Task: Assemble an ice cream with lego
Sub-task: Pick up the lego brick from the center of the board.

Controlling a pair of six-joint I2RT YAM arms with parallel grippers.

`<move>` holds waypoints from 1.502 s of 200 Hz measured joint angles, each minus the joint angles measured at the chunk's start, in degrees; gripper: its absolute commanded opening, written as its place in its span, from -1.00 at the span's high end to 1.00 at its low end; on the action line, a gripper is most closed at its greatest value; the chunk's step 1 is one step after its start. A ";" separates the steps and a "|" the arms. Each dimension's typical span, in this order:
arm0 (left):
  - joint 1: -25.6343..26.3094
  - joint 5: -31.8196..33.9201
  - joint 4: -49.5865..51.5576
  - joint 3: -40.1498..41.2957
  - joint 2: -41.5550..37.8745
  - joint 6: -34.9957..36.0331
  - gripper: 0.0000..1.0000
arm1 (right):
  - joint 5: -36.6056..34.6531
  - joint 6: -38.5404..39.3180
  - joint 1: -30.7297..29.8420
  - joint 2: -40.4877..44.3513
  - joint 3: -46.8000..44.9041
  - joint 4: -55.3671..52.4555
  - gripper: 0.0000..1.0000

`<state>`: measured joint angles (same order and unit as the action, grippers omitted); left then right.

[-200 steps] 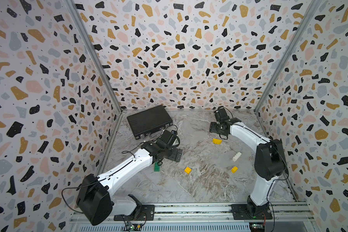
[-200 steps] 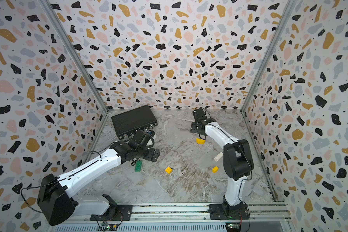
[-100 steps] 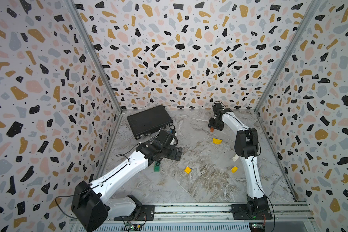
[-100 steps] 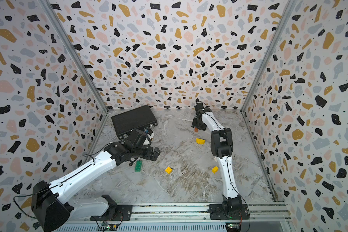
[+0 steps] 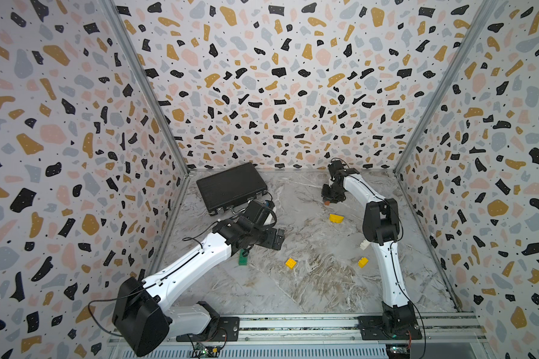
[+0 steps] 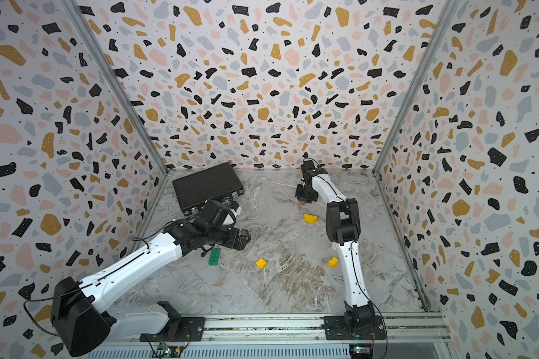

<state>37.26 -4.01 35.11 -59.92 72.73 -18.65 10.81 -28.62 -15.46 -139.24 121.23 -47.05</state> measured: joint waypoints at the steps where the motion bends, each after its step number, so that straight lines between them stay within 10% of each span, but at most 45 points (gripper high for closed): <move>1: -0.02 -0.04 -0.04 0.00 0.00 0.00 -0.99 | 0.24 0.04 0.00 0.26 -0.48 0.26 0.97; 48: -0.02 -6.82 -4.00 0.96 -0.15 3.04 -0.99 | 28.35 -7.34 -0.02 28.44 -37.07 23.30 1.00; 85: -0.02 -12.92 -7.93 3.23 -0.31 6.54 -0.99 | 47.80 -51.10 -0.61 31.85 -58.34 87.89 1.00; 109: 0.00 -16.04 -10.95 4.24 -0.35 7.87 -0.99 | 52.28 -68.30 -1.62 25.77 -65.51 108.67 1.00; 300: 2.14 -25.77 -12.15 -8.87 11.76 18.14 -0.74 | 57.57 -78.14 -5.60 39.41 -84.83 126.62 1.00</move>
<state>39.40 -29.78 22.96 -68.79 84.49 -0.51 68.38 -106.76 -21.06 -99.83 36.40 79.57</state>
